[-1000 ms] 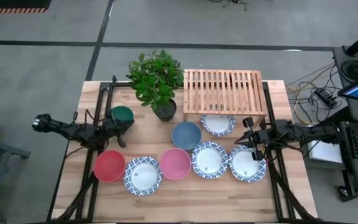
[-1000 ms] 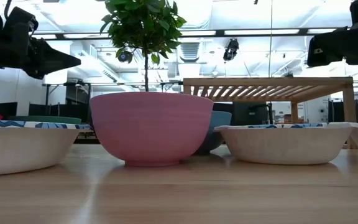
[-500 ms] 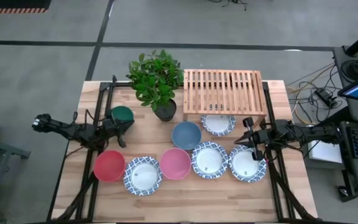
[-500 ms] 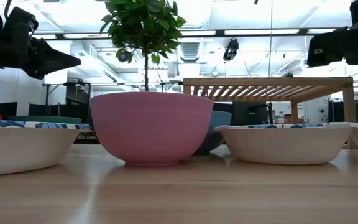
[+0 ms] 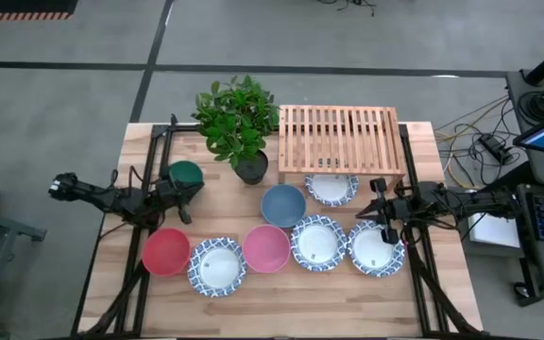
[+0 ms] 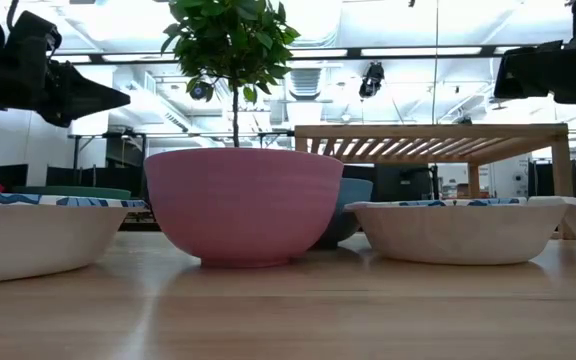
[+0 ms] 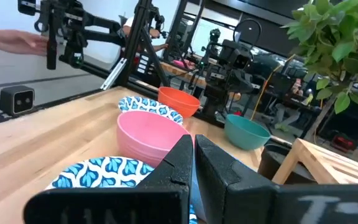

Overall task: Place and stack bowls onto a shelf
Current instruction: Put the pink bowl on the shelf

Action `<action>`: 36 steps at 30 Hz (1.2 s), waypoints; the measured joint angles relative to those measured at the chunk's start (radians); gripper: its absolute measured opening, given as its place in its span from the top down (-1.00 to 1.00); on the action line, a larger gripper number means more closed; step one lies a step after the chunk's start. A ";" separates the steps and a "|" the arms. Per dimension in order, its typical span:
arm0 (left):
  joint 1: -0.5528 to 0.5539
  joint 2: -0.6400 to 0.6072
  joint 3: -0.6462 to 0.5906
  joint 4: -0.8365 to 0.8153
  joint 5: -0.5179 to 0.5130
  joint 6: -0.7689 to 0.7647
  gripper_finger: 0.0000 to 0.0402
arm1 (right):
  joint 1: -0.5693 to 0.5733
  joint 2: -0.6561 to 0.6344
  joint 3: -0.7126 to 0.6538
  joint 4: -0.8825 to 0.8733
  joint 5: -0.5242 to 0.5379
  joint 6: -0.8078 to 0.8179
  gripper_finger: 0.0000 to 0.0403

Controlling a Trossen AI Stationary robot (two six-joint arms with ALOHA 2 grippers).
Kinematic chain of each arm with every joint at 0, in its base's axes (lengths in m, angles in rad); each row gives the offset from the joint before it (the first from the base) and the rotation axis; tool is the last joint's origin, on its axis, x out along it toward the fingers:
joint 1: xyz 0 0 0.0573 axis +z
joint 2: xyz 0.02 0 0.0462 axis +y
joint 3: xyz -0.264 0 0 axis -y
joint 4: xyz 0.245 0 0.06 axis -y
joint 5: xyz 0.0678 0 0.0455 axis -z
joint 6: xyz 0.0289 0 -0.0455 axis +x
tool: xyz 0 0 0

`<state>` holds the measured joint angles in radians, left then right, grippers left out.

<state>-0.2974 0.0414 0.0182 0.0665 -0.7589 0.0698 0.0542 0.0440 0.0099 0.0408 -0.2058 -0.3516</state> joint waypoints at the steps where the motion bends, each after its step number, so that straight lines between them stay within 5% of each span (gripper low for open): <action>1: 0.000 0.000 0.000 0.000 0.000 0.002 1.00 | 0.000 0.000 0.000 0.000 0.000 0.012 0.96; 6: 0.000 0.000 0.000 0.008 0.002 -0.043 1.00 | 0.000 0.000 0.000 0.002 -0.002 0.145 0.96; 14: 0.000 0.000 0.000 0.171 0.004 -0.407 1.00 | 0.000 0.011 0.000 0.258 0.046 0.570 0.96; 23: 0.000 0.013 -0.006 0.219 0.047 -0.457 1.00 | 0.000 0.137 0.002 0.551 0.104 0.725 0.96; 31: 0.000 0.063 -0.007 0.239 0.071 -0.388 1.00 | 0.001 0.380 0.168 0.548 0.093 0.801 0.96; 36: 0.000 0.079 -0.006 0.237 0.064 -0.373 1.00 | 0.000 0.524 0.369 0.309 0.092 0.821 0.96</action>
<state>-0.2977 0.1204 0.0120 0.3038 -0.6947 -0.3035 0.0544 0.5684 0.3790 0.3494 -0.1139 0.4694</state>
